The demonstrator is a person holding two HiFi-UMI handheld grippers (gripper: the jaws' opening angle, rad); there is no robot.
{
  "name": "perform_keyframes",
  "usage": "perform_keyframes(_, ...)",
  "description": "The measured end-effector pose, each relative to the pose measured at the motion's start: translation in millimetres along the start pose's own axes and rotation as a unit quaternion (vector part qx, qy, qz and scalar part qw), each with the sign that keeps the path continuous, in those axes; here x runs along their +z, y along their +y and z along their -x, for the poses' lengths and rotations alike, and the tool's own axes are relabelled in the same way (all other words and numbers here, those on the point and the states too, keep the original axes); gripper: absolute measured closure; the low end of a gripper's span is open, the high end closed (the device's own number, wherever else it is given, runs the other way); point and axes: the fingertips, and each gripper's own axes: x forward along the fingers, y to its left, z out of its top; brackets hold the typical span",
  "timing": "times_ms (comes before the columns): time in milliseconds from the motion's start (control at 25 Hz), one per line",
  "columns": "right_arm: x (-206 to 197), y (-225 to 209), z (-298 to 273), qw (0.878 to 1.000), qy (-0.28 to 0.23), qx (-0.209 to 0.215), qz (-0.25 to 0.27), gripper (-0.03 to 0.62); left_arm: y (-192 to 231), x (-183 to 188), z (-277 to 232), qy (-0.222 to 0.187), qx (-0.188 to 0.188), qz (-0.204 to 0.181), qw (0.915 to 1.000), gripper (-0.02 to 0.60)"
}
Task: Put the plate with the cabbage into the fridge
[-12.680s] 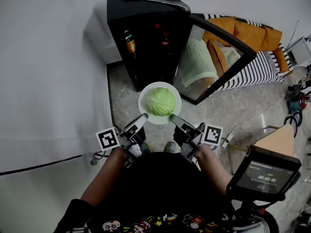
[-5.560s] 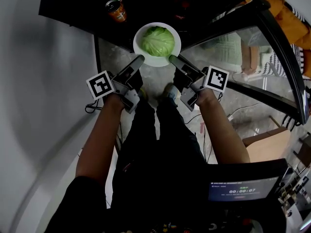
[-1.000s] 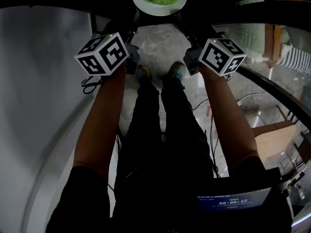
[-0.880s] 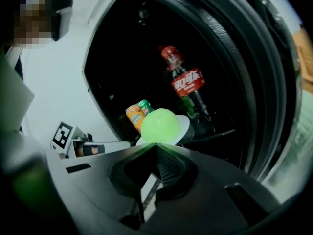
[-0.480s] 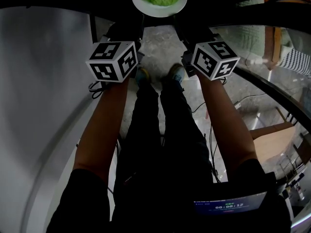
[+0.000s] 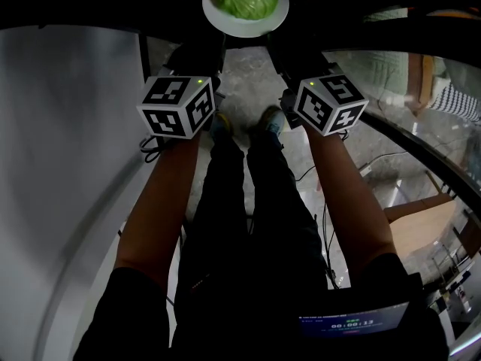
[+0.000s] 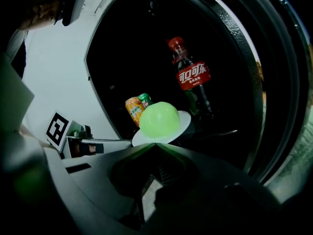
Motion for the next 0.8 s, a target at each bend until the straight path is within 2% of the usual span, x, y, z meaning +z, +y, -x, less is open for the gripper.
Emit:
perform_keyframes(200,-1,-3,-1,1.0,0.003,0.0,-0.004,0.589,1,-1,-3,0.005,-0.001,0.004,1.0,0.578)
perform_keyframes(440,-19,-3,8,1.0,0.002,0.002,-0.001,0.589,-5,-21,0,0.002,-0.004,0.015,0.9999,0.577)
perform_keyframes(800,-9,-3,2,1.0,-0.006,0.0,-0.008,0.589,-1,-10,-2,0.006,0.002,0.031,0.9995,0.578)
